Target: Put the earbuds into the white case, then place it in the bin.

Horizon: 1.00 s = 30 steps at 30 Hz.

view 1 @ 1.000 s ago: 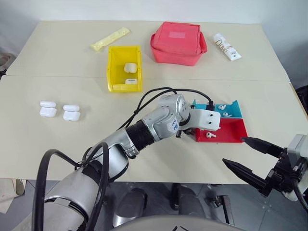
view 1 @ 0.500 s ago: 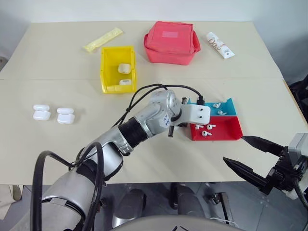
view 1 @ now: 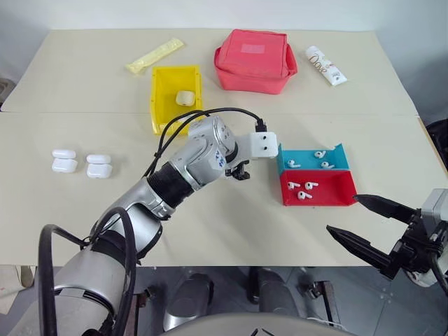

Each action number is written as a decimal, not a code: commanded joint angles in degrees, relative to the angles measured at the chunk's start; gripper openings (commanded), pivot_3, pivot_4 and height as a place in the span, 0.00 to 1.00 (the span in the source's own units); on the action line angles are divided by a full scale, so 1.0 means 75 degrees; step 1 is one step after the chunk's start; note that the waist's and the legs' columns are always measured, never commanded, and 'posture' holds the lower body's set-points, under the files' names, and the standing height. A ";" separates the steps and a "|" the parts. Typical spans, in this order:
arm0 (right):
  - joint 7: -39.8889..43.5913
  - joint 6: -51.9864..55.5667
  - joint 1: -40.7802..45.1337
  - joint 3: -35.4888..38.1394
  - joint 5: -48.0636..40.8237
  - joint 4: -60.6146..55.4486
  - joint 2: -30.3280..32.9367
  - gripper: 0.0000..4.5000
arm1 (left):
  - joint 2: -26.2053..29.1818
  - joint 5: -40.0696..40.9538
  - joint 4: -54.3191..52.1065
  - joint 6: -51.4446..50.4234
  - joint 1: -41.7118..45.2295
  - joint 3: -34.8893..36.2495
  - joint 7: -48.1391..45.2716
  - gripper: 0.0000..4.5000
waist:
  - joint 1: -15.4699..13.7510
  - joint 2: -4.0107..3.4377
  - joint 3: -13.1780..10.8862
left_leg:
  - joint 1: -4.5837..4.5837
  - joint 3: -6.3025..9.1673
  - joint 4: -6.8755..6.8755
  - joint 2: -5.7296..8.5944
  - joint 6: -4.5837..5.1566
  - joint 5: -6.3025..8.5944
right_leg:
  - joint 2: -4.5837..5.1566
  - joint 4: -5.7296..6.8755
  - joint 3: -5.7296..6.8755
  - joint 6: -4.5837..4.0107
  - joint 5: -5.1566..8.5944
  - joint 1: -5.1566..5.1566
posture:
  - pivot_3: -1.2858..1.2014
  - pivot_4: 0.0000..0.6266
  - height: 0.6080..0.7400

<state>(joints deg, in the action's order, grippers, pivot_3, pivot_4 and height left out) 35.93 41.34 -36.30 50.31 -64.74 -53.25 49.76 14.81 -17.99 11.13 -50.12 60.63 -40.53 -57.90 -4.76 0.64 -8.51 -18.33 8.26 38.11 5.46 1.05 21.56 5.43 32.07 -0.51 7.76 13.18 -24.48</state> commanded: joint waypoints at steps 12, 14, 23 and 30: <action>0.0538 0.0165 0.0487 0.0131 -0.0127 0.0598 0.0585 1.00 | 0.0640 -0.0143 -0.2264 -0.2944 0.0287 -0.0238 0.0039 0.99 | 0.0001 -0.0005 -0.0003 | 0.0001 0.0000 0.0004 0.0003 0.0003 -0.0001 | -0.0003 0.0003 0.0001 0.0000 0.0000 0.0004 | 0.52 0.24 1.00; 0.0788 0.0158 0.0761 0.0013 -0.0191 0.0857 0.0731 1.00 | 0.0223 -0.0108 -0.2699 -0.3548 0.0120 0.0181 0.0645 0.99 | 0.0005 -0.0004 -0.0004 | 0.0001 0.0000 0.0004 0.0003 0.0004 -0.0001 | -0.0005 0.0004 0.0001 0.0000 0.0000 0.0004 | 0.52 0.24 1.00; 0.2282 0.0309 0.1275 -0.0066 0.0143 0.1881 0.1256 1.00 | -0.0001 0.0227 -0.5474 -0.4989 -0.1082 0.0346 0.2306 0.99 | 0.0010 -0.0006 -0.0003 | 0.0005 -0.0009 0.0010 -0.0002 -0.0001 0.0001 | -0.0004 0.0014 -0.0006 -0.0001 0.0000 0.0003 | 0.52 0.24 1.00; 0.2697 0.0459 0.2083 -0.0614 0.0447 0.2486 0.1726 1.00 | 0.0217 0.0558 -0.5497 -0.5651 -0.1549 0.0578 0.3273 0.99 | 0.0005 -0.0007 -0.0003 | 0.0009 -0.0012 0.0011 -0.0001 -0.0002 0.0002 | -0.0004 0.0026 -0.0007 -0.0005 0.0002 0.0001 | 0.52 0.24 1.00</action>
<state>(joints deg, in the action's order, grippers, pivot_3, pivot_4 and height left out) 55.48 44.85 -21.86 46.27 -61.66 -34.89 61.78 17.33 -14.25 -30.10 -92.37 48.97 -37.63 -35.21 -4.72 0.58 -8.53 -18.26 8.17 38.19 5.48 1.03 21.57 5.41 32.26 -0.56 7.72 13.19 -24.49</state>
